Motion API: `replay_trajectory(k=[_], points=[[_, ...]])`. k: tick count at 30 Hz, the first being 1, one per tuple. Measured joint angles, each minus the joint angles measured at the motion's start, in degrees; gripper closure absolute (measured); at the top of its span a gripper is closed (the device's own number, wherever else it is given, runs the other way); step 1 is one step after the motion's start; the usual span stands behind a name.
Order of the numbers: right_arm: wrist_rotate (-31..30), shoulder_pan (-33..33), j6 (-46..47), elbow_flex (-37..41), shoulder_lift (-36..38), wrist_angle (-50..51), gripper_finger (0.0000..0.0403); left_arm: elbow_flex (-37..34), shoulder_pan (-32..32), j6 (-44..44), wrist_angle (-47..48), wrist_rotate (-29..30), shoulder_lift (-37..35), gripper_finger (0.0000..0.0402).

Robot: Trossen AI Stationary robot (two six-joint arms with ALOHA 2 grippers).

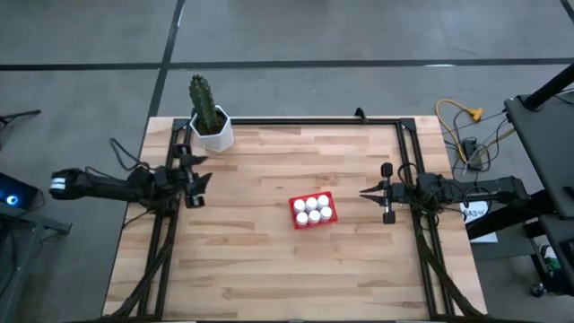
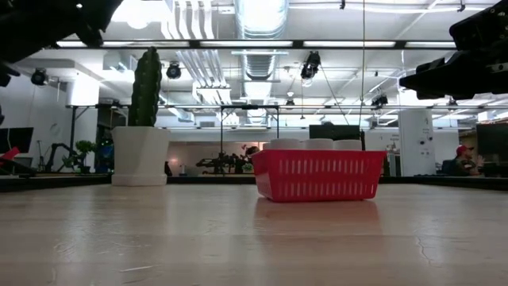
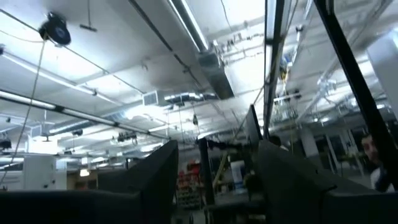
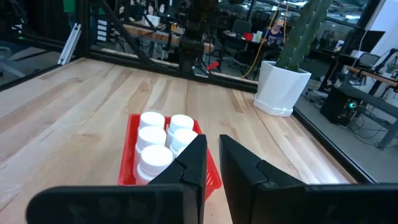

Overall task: Pick and place pill bottles into a basket
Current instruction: Return to Home Position

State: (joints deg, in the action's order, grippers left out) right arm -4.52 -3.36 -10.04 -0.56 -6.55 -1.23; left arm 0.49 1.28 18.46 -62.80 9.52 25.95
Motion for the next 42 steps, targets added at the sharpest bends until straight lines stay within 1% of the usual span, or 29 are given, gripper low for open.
replay_trajectory(k=[5,16,20,23,31,35,37,40,42], points=[[0.0,0.0,0.0,0.0,0.0,0.0,0.0369,0.0,0.0,0.0,4.2,0.2,-6.1,0.0197],[0.0,0.0,0.0,0.0,0.0,-0.1,0.0369,-0.1,0.0,-0.1,25.0,0.2,-25.0,0.0197],[0.0,0.0,0.0,0.0,0.0,-0.1,0.0369,0.1,0.0,-0.1,27.4,2.1,-23.5,0.0197],[0.0,0.0,0.0,0.0,0.1,-0.2,0.0369,0.5,0.0,1.4,33.1,2.5,-21.8,0.0197],[0.0,0.0,0.0,0.0,0.1,-0.2,0.0369,0.1,0.0,1.4,43.4,3.4,-24.4,0.0197],[0.0,0.0,0.0,0.0,0.1,-0.2,0.0369,0.3,0.0,1.5,50.0,4.0,-24.3,0.0197],[0.0,0.0,0.0,0.0,0.1,-0.3,0.0369,0.3,0.0,2.1,52.8,6.6,-24.3,0.0197],[0.0,0.0,0.0,0.0,0.0,-0.3,0.0369,0.3,0.0,2.5,57.7,15.6,-24.3,0.0197],[0.0,0.0,0.0,0.0,0.0,-0.3,0.0369,0.3,0.0,0.6,59.3,20.7,-24.2,0.0197]])
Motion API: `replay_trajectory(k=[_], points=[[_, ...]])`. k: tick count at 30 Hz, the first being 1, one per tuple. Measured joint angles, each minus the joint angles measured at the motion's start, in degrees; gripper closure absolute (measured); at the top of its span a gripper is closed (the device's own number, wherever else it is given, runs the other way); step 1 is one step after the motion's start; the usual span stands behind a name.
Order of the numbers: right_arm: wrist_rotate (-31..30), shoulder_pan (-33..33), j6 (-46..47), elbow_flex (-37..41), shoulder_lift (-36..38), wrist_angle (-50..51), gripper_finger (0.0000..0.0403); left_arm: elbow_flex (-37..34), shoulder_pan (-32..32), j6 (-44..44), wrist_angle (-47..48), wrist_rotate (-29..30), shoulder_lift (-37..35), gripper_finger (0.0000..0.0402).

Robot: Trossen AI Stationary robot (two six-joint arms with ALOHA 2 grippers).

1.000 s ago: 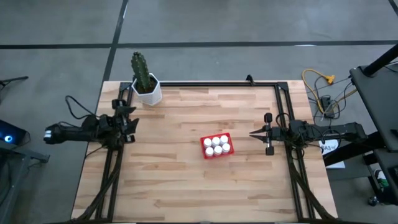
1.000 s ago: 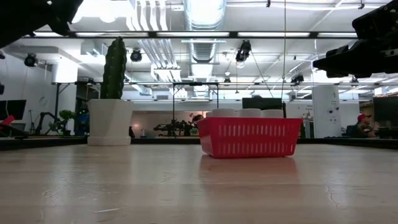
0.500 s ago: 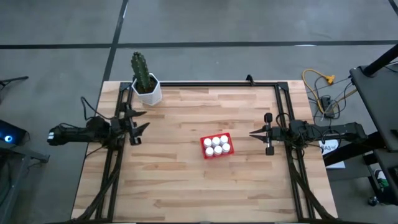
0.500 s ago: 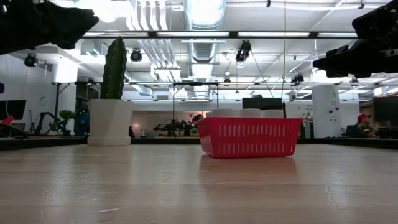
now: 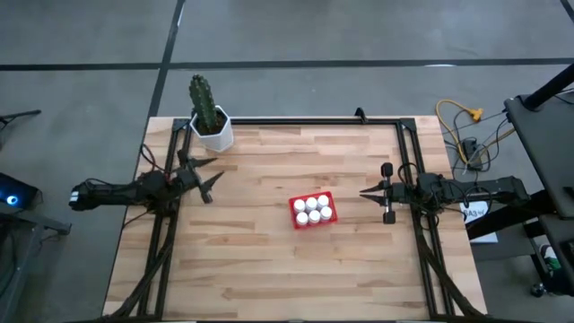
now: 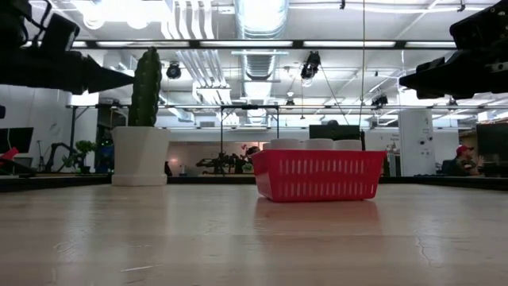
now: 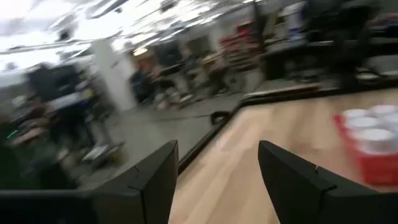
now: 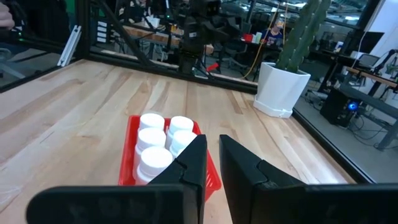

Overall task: Pick and place pill bottles into a basket
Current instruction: Return to Home Position

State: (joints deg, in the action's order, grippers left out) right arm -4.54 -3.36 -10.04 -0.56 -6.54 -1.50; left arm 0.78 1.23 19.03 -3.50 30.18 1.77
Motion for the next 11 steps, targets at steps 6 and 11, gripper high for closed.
replay_trajectory(k=[6,11], points=[[0.0,0.0,0.0,0.0,0.0,0.0,0.0369,0.2,0.0,-1.4,0.5,3.9,1.6,0.0197],[0.0,0.0,0.0,0.0,0.0,0.0,0.0369,0.2,0.0,-5.3,0.5,3.7,1.5,0.0197]])
